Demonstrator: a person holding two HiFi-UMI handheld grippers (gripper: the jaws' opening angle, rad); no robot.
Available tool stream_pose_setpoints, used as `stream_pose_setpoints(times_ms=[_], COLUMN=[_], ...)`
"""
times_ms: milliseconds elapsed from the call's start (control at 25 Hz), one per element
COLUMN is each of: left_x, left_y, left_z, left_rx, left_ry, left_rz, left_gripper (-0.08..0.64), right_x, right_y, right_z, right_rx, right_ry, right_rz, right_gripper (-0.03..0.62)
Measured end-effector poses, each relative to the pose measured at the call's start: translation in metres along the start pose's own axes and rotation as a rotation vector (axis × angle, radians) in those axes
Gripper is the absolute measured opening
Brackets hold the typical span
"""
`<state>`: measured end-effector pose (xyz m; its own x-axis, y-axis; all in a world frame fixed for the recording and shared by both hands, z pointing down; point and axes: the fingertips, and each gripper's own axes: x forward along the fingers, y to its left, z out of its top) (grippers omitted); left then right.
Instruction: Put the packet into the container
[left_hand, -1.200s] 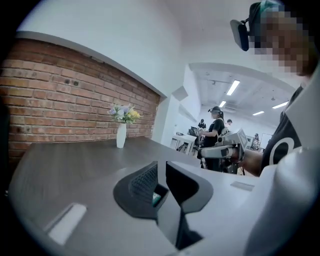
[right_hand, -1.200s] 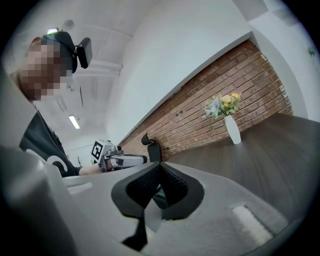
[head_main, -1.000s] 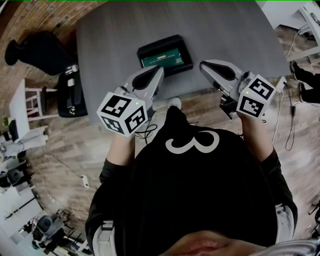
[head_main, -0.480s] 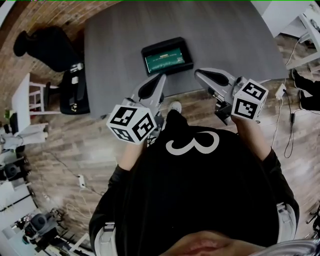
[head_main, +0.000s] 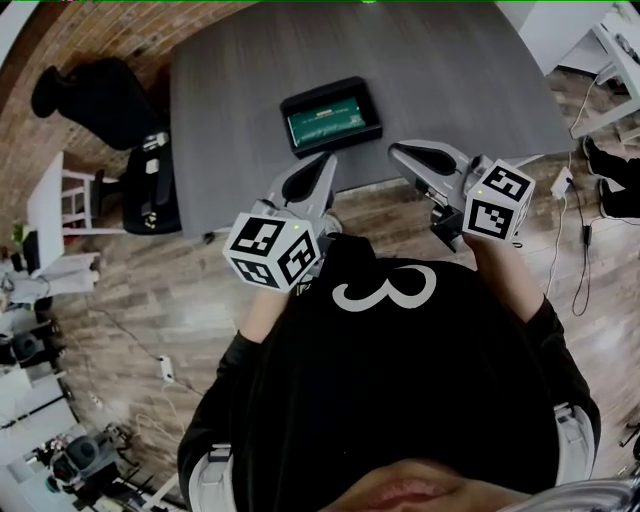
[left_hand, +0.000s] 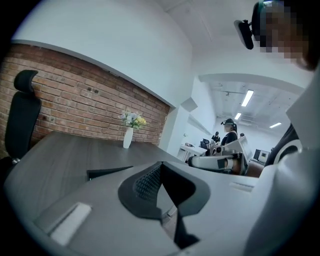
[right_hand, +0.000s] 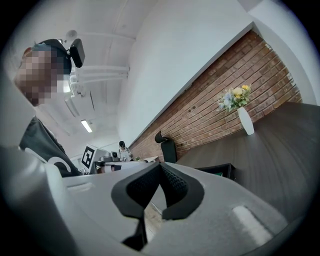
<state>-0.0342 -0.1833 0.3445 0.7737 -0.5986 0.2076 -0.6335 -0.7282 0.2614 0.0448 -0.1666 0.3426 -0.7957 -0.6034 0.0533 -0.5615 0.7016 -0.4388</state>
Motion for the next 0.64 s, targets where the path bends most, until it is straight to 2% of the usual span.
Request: stream_pose_setpoints(times_ms=[640], left_x=[0.017], left_y=[-0.013], left_z=[-0.006], left_rx=[-0.011], left_ry=[0.015], left_rz=[-0.029], left_gripper=[0.018], right_x=[-0.015], right_y=[-0.01], right_z=[-0.009], right_rx=[0.018], right_ry=[0.025], right_rz=[-0.02], right_gripper=[0.002])
